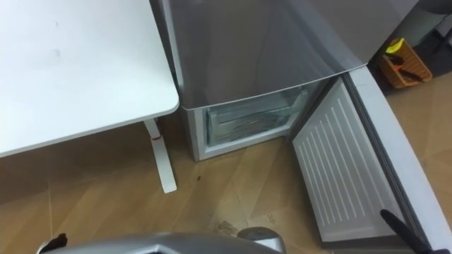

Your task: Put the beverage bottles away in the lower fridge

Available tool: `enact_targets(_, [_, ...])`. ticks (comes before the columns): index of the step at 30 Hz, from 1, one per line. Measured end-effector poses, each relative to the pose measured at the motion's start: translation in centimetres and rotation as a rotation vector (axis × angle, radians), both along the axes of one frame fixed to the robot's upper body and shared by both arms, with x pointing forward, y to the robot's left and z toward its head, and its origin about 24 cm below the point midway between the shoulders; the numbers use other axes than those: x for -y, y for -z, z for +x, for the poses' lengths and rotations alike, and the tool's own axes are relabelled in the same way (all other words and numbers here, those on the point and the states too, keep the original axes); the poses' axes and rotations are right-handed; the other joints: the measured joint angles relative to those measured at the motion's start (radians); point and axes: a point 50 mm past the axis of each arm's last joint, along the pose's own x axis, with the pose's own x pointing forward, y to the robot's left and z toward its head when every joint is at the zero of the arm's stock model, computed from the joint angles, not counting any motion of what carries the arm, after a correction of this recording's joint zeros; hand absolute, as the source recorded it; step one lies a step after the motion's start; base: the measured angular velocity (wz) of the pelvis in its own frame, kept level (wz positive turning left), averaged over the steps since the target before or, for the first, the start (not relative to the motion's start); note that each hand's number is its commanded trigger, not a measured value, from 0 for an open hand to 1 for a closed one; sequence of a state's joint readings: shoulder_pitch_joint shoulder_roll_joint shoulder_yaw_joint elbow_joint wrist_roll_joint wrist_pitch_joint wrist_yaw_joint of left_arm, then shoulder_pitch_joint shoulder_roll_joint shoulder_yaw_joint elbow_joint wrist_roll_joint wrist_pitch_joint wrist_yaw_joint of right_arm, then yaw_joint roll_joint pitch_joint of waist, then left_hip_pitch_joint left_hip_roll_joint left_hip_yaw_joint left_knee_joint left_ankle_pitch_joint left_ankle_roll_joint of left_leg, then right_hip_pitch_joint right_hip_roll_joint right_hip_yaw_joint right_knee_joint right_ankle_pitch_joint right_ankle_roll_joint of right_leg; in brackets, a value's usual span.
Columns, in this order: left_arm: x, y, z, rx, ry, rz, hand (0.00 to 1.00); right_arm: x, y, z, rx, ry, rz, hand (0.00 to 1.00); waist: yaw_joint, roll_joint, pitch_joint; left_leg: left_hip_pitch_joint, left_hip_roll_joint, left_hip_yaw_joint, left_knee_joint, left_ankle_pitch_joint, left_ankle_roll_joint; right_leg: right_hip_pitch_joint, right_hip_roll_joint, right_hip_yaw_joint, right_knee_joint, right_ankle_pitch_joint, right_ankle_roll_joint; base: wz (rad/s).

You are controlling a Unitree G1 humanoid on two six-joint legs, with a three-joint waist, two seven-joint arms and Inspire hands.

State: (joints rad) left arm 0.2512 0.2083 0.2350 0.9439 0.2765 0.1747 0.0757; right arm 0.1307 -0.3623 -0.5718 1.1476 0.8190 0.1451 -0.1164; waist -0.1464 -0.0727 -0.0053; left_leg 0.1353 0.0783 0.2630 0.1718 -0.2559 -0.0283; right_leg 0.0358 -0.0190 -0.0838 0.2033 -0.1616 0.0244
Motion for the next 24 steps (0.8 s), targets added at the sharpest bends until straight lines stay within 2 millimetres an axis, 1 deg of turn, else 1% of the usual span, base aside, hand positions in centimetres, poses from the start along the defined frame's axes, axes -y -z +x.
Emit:
enact_targets(3, [0.0, 0.0, 0.4, 0.007, 0.003, 0.0, 0.0, 0.0, 0.0, 0.3, -0.009, -0.021, 0.001, 0.0, 0.005, -0.012, 0.0002, 0.0, -0.002, -0.002, 0.0, 0.001, 0.0, 0.0, -0.002, -0.001, 0.001, 0.0, 0.0, 0.0])
enact_targets(4, [0.0, 0.0, 0.5, 0.009, 0.005, -0.002, 0.0, -0.1, 0.0, 0.6, -0.011, -0.023, 0.006, 0.0, 0.005, -0.019, 0.0015, 0.001, -0.003, -0.001, 0.0, 0.002, 0.0, 0.0, -0.003, 0.0, 0.001, 0.0, 0.0, 0.0])
enact_targets(5, [0.0, 0.0, 0.6, 0.011, 0.008, -0.009, 0.0, -0.1, 0.0, 0.8, -0.02, -0.037, 0.009, 0.0, 0.01, -0.028, 0.006, 0.006, -0.003, 0.003, -0.002, 0.002, 0.0, -0.003, -0.004, 0.002, 0.002, -0.001, 0.001, -0.07])
enact_targets(6, [0.1, 0.0, 0.6, 0.011, 0.009, -0.014, 0.0, -0.1, -0.1, 1.0, -0.025, -0.043, 0.008, 0.0, 0.012, -0.031, 0.0081, 0.009, -0.004, 0.007, -0.004, 0.002, 0.0, -0.004, -0.004, 0.004, 0.002, -0.001, 0.001, -0.1])
enact_targets(7, [0.0, 0.0, 0.6, 0.01, 0.008, -0.02, 0.0, -0.1, -0.2, 1.3, -0.029, -0.058, 0.0, 0.0, 0.011, -0.039, 0.0099, 0.011, -0.004, 0.01, -0.007, 0.002, 0.0, -0.005, -0.004, 0.004, 0.002, -0.002, 0.002, -0.12])
enact_targets(8, [0.0, 0.0, 0.6, 0.01, 0.009, -0.019, 0.0, 0.0, -0.3, 1.8, -0.037, -0.079, -0.002, 0.0, 0.011, -0.047, 0.0111, 0.01, -0.004, 0.012, -0.014, 0.002, 0.0, -0.009, -0.004, 0.005, 0.002, -0.002, 0.002, -0.11])
enact_targets(10, [-0.1, -0.1, 0.7, 0.013, 0.01, -0.017, 0.0, 0.2, -0.7, 2.7, -0.05, -0.117, -0.02, 0.0, 0.009, -0.055, 0.0128, 0.0, -0.004, 0.018, -0.015, 0.002, 0.0, -0.021, -0.004, 0.007, 0.005, -0.001, 0.002, -0.13])
enact_targets(12, [-0.1, 0.0, 0.5, 0.009, 0.009, -0.017, 0.0, 0.6, -1.3, 3.6, -0.07, -0.169, -0.064, 0.0, 0.008, -0.053, 0.0137, -0.004, -0.004, 0.031, -0.012, 0.003, 0.001, -0.034, -0.001, 0.022, 0.014, 0.001, 0.0, -0.23])
enact_targets(13, [-0.1, 0.0, 0.3, 0.003, 0.006, -0.017, 0.0, 0.9, -1.9, 4.2, -0.072, -0.196, -0.099, 0.0, 0.007, -0.05, 0.0177, -0.005, -0.003, 0.038, -0.011, 0.003, 0.0, -0.044, 0.001, 0.033, 0.021, 0.001, 0.0, -0.28])
enact_targets(14, [-0.1, 0.0, 0.2, 0.004, 0.002, -0.016, 0.0, 1.2, -2.6, 4.4, -0.073, -0.219, -0.136, 0.0, 0.006, -0.046, 0.0193, -0.006, -0.004, 0.038, -0.011, 0.003, 0.0, -0.049, 0.003, 0.039, 0.023, 0.001, 0.0, -0.3])
enact_targets(15, [-0.1, -0.1, 0.3, 0.007, 0.001, -0.013, 0.0, 1.6, -3.5, 5.1, -0.05, -0.257, -0.192, 0.0, 0.002, -0.041, 0.021, -0.004, -0.004, 0.038, -0.011, 0.003, 0.0, -0.052, 0.004, 0.043, 0.027, 0.001, 0.0, -0.25])
enact_targets(17, [-0.2, -0.1, 0.2, 0.006, 0.0, -0.005, 0.0, 1.7, -4.7, 6.5, -0.014, -0.294, -0.244, 0.0, -0.002, -0.041, 0.021, -0.003, -0.004, 0.035, -0.009, 0.003, 0.0, -0.054, 0.006, 0.05, 0.028, 0.001, 0.0, -0.2])
enact_targets(18, [-0.2, -0.1, 0.2, 0.008, 0.001, -0.003, 0.0, 1.7, -5.3, 7.3, 0.007, -0.32, -0.27, 0.0, -0.011, -0.04, 0.021, -0.004, -0.004, 0.035, -0.009, 0.003, 0.0, -0.054, 0.006, 0.05, 0.028, 0.001, 0.0, -0.06])
enact_targets(19, [-0.2, -0.1, 0.5, 0.015, 0.003, 0.001, 0.0, 1.7, -6.8, 8.9, 0.079, -0.354, -0.334, 0.0, -0.017, -0.041, 0.0204, -0.004, -0.005, 0.035, -0.009, 0.003, 0.0, -0.054, 0.006, 0.051, 0.028, 0.001, 0.0, 0.06])
enact_targets(20, [-0.2, -0.2, 0.7, 0.025, 0.005, 0.009, 0.0, 1.9, -8.3, 10.1, 0.149, -0.373, -0.399, 0.0, -0.018, -0.036, 0.0138, -0.004, -0.004, 0.035, -0.009, 0.003, 0.0, -0.052, 0.007, 0.051, 0.025, 0.001, 0.0, 0.08])
enact_targets(21, [-0.2, -0.2, 0.8, 0.03, 0.007, 0.013, 0.0, 2.0, -8.9, 10.6, 0.177, -0.378, -0.43, 0.0, -0.019, -0.037, 0.0108, -0.003, -0.004, 0.034, -0.009, 0.003, 0.0, -0.049, 0.007, 0.051, 0.021, 0.002, 0.0, 0.11])
enact_targets(23, [-0.2, -0.2, 0.6, 0.031, 0.004, 0.024, 0.0, 2.4, -10.7, 11.7, 0.248, -0.391, -0.511, 0.0, -0.011, -0.041, 0.0079, 0.0, -0.002, 0.024, -0.008, 0.003, 0.0, -0.037, 0.009, 0.046, 0.011, 0.002, 0.0, 0.17])
enact_targets(24, [-0.2, -0.2, 0.4, 0.026, 0.003, 0.026, 0.0, 2.3, -11.0, 11.9, 0.261, -0.397, -0.523, 0.0, -0.011, -0.043, 0.0067, 0.0, -0.002, 0.02, -0.008, 0.003, 0.0, -0.032, 0.008, 0.041, 0.007, 0.003, 0.0, 0.22])
